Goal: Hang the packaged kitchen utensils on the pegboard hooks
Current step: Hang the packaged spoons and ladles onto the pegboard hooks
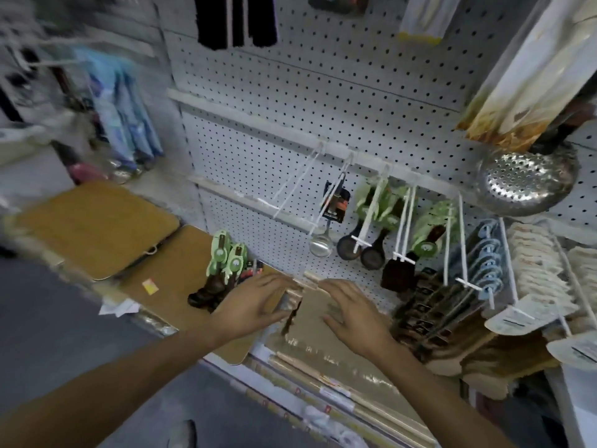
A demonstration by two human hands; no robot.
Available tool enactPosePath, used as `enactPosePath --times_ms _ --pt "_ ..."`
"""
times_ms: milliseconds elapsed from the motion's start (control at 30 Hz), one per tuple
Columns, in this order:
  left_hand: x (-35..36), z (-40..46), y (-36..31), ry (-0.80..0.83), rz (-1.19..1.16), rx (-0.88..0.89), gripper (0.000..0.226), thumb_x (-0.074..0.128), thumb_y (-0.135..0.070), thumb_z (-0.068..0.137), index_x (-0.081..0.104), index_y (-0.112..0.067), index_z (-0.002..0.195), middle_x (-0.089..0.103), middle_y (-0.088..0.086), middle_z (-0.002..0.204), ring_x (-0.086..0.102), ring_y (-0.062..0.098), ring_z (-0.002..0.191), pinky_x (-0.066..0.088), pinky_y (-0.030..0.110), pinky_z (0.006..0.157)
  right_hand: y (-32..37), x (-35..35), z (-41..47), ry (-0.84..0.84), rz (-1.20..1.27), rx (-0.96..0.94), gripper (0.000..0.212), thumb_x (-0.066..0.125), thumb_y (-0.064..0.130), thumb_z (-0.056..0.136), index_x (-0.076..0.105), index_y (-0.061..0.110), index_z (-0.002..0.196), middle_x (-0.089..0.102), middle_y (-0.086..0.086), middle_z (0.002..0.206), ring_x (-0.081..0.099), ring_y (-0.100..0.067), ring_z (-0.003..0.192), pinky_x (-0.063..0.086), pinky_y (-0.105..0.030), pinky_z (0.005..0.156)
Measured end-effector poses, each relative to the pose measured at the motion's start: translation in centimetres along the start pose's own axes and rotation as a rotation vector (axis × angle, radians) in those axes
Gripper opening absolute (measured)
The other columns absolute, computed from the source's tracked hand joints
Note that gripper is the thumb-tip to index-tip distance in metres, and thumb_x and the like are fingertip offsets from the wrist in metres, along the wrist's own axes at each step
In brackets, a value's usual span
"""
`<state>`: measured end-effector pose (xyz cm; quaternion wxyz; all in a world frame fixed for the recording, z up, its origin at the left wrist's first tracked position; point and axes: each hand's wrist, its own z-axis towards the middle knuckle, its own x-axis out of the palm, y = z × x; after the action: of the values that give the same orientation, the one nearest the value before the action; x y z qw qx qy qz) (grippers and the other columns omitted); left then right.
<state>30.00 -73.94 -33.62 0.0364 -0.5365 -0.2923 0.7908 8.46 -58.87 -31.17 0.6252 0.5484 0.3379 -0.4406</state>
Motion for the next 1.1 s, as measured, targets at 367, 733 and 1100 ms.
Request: enactPosePath --times_ms 367,733,1100 --pt "-5.0 -4.9 14.3 0.048 -0.046 -0.150 0.059 0.062 -0.059 0.087 0.055 -0.029 0.137 0.058 -0.007 0.138 0.051 0.011 0.128 0.045 0.029 0.106 6.6 9.7 10.7 0.121 0.046 0.011 0.054 0.064 0.039 0.090 0.048 0.022 0.139 0.051 0.005 0.140 0.043 -0.013 0.130 0.033 -0.025 0.106" --pt "-3.4 -7.5 33.0 0.157 -0.071 -0.425 0.046 0.071 -0.035 0.090 0.057 -0.026 0.133 0.059 -0.005 0.133 0.056 0.015 0.119 0.041 0.014 0.092 7.9 25.6 23.4 0.310 0.103 0.174 0.056 0.051 0.051 0.092 0.051 0.018 0.137 0.056 -0.004 0.135 0.049 -0.024 0.125 0.041 -0.033 0.100" --pt "11.0 -2.5 48.2 0.256 -0.074 -0.618 0.035 0.063 -0.027 0.095 0.058 -0.012 0.126 0.061 0.011 0.124 0.058 0.032 0.111 0.047 0.036 0.091 0.4 45.0 30.0 0.308 0.154 0.590 0.033 0.062 0.025 0.093 0.057 0.010 0.122 0.063 -0.011 0.117 0.060 -0.030 0.108 0.049 -0.038 0.087"
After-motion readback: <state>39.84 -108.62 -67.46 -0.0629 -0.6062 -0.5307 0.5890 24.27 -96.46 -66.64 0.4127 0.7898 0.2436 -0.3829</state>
